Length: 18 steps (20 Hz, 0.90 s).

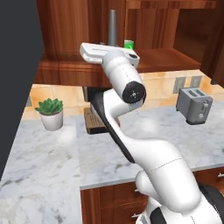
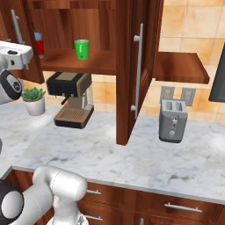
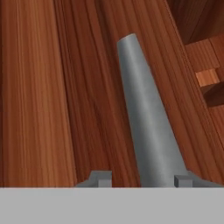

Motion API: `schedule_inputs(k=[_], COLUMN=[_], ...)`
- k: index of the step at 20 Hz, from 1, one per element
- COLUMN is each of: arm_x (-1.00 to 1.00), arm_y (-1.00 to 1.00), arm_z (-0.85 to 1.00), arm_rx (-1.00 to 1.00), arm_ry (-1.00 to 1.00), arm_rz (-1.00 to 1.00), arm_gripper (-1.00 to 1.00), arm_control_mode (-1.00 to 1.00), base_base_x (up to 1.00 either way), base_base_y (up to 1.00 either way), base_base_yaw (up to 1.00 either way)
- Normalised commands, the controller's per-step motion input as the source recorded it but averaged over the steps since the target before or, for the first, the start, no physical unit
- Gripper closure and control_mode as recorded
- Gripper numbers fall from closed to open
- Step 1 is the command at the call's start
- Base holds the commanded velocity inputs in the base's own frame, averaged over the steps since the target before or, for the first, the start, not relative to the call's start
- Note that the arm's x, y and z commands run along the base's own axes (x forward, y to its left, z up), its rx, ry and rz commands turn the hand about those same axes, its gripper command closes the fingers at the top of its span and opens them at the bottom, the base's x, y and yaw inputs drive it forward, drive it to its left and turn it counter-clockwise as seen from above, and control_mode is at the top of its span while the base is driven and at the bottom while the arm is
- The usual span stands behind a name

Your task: Open the cabinet directly in front. Then move the liquor and the mug to the dining counter with the jar on it.

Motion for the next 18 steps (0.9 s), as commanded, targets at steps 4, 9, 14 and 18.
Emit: schedule_inputs(k=[4, 9, 14, 18], arm_x=[-0.55, -0.54, -0.55, -0.38], arm_y=[0.73, 0.75, 0.81, 0.60], arm_z=[-0.03, -0.07, -0.15, -0.09], arm_rx=[0.02, 0.01, 0.00, 0.01], arm_ry=[0.02, 0.04, 0.03, 0.00], arm_rz=[0.05, 0.05, 0.05, 0.02], arm_gripper=[1.00, 1.00, -1.00, -1.00], arm_control_mode=[-1.00, -1.00, -1.00, -1.00], base_base_x=[0.00, 0.00, 0.00, 0.00], base_base_y=[0.00, 0.00, 0.00, 0.00], base_base_yaw=[0.00, 0.00, 0.00, 0.00])
